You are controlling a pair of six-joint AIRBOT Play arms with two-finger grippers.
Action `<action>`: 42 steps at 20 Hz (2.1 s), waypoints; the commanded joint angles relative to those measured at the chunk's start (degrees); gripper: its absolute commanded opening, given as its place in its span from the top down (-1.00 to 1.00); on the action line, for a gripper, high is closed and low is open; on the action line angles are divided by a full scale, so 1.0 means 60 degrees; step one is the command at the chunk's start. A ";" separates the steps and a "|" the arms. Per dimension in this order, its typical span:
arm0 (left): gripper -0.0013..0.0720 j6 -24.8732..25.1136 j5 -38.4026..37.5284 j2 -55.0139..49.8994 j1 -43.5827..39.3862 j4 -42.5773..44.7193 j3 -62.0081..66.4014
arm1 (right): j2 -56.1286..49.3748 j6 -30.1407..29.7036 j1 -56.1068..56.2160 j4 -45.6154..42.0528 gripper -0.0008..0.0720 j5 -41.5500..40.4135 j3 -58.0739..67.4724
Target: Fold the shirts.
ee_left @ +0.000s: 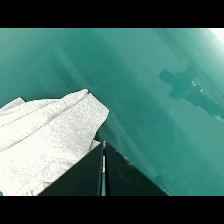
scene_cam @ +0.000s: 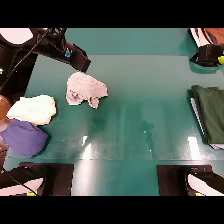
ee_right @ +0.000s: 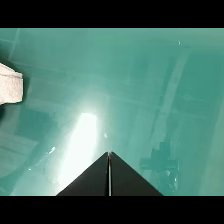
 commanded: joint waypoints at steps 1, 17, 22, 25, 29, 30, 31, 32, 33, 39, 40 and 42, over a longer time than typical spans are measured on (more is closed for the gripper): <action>0.89 0.0000 0.0000 -0.0007 -0.0007 0.0004 -0.0004 | -0.0004 0.0000 -0.0004 0.0000 0.94 0.0000 0.0000; -0.64 -0.0350 0.1093 -0.0076 -0.0004 0.0444 -0.0004 | -0.0004 0.0004 -0.0004 0.0011 0.94 -0.0612 0.0000; -0.83 -0.2379 0.1315 -0.1351 0.0943 0.3213 -0.0321 | -0.0004 0.0004 0.0004 0.0015 0.94 -0.0539 -0.0004; -0.83 -0.3286 0.1271 -0.2288 0.1927 0.3020 -0.1056 | -0.0004 0.0000 0.0018 0.0015 0.94 -0.0466 -0.0004; -0.83 -0.3322 0.1388 -0.3147 0.2386 0.2535 -0.1723 | -0.0004 0.0004 0.0022 0.0084 0.94 -0.0484 -0.0004; -0.83 -0.3322 0.1519 -0.3195 0.2386 0.2393 -0.1810 | -0.0004 0.0004 0.0051 0.0080 0.94 -0.0506 -0.0004; -0.83 -0.3322 0.1650 -0.3224 0.2386 0.2222 -0.1810 | -0.0004 0.0004 0.0095 0.0076 0.94 -0.0514 -0.0004; -0.55 -0.3322 0.1770 -0.3202 0.2386 0.2142 -0.1800 | -0.0004 0.0004 0.0087 0.0080 0.94 -0.0510 -0.0004; 0.15 -0.3322 0.1880 -0.3169 0.2386 0.2131 -0.1796 | -0.0004 0.0004 0.0095 0.0087 0.94 -0.0506 0.0000; 0.89 -0.3129 0.0240 -0.2834 0.2375 0.1963 0.0736 | 0.0047 0.0004 0.0091 0.0084 0.94 -0.0495 0.1100; 0.90 -0.2922 0.0219 -0.2495 0.2353 0.1745 0.1337 | 0.0047 0.0004 0.0091 0.0080 0.94 -0.0495 0.1606; 0.89 -0.2368 0.0237 -0.1570 0.2328 0.0838 0.2481 | 0.0044 0.0004 0.0091 0.0084 0.94 -0.0488 0.2524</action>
